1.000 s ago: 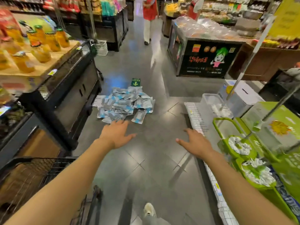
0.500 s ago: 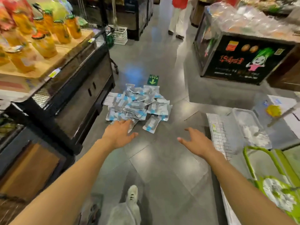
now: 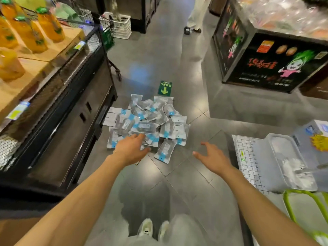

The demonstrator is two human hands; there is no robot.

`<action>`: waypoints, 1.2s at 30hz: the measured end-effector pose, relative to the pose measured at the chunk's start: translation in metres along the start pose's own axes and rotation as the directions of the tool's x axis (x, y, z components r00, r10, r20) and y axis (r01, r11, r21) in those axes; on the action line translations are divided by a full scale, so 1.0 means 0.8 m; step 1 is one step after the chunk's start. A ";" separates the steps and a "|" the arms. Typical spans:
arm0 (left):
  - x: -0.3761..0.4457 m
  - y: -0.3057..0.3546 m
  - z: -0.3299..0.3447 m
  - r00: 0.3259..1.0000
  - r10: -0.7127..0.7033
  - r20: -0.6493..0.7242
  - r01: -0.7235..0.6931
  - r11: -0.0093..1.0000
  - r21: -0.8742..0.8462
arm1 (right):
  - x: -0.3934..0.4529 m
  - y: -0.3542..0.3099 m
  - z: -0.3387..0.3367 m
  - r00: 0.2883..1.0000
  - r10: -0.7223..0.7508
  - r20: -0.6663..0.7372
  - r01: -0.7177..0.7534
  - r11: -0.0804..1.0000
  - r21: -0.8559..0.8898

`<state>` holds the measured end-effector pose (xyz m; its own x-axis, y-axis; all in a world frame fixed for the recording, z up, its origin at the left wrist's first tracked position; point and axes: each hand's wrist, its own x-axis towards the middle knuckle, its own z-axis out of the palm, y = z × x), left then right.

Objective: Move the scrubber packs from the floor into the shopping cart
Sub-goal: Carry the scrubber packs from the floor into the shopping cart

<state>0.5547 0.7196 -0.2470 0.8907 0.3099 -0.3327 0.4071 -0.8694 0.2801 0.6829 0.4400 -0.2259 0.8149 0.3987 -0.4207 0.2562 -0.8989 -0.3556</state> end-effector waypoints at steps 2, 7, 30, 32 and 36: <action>0.052 -0.003 0.000 1.000 -0.010 0.022 0.011 1.000 -0.011 | 0.048 0.000 -0.006 1.000 0.018 0.015 -0.018 1.000 0.008; 0.190 -0.010 0.015 0.990 -0.071 0.122 0.081 0.993 -0.082 | 0.196 0.018 -0.007 0.992 0.081 0.098 -0.083 0.996 0.022; 0.688 -0.300 0.418 0.804 -0.512 0.303 0.566 0.502 -0.654 | 0.858 -0.016 0.393 0.916 -0.161 0.366 0.209 0.973 -0.096; 0.703 -0.313 0.465 0.731 -0.585 0.351 0.610 0.329 -0.721 | 0.892 -0.025 0.438 0.919 -0.198 0.342 0.241 0.966 -0.089; 0.728 -0.329 0.549 0.594 -0.655 0.468 0.660 0.064 -0.748 | 0.956 -0.047 0.507 0.919 -0.239 0.314 0.285 0.952 -0.110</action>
<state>0.8778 0.9597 -0.9098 0.1673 0.5732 -0.8022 0.7656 0.4372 0.4720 1.0856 0.8523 -0.8725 0.5248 0.6381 -0.5634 0.5330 -0.7624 -0.3670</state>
